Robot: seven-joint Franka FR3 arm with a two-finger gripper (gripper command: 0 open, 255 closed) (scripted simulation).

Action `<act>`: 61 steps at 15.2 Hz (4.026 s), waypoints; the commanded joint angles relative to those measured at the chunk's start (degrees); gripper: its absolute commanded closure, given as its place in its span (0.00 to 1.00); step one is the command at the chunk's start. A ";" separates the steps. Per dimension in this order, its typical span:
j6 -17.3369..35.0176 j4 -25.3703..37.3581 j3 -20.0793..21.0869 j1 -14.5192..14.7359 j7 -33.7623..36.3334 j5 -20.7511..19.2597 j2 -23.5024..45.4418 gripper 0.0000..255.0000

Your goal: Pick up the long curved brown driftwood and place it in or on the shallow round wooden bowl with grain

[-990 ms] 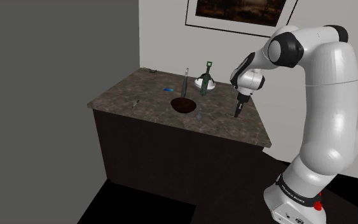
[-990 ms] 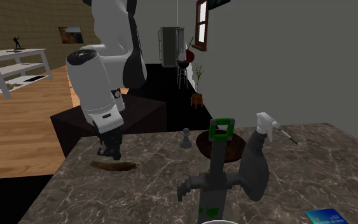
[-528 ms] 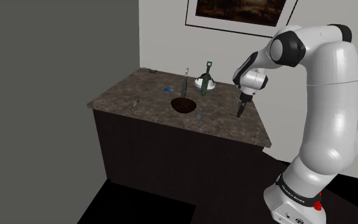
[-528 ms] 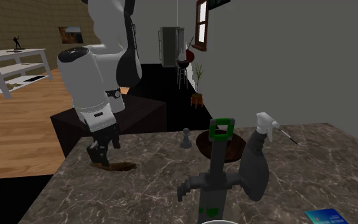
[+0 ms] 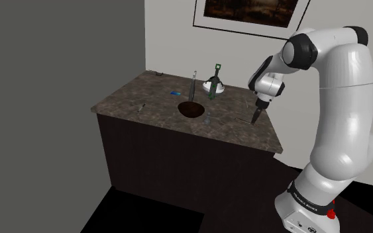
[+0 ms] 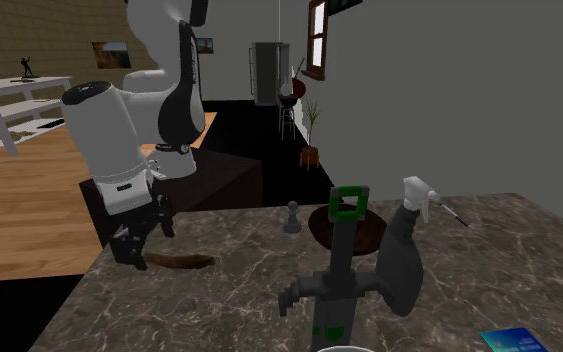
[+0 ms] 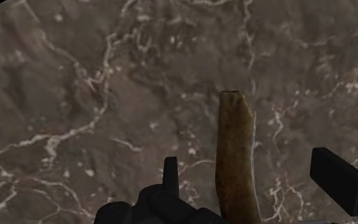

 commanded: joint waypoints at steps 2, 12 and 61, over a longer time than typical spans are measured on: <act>1.60 -0.14 1.19 -0.68 -1.01 1.62 1.67 0.00; 1.87 -0.12 1.43 -0.82 -1.19 1.92 2.00 1.00; -12.68 14.74 2.01 16.69 28.53 -7.23 -2.95 1.00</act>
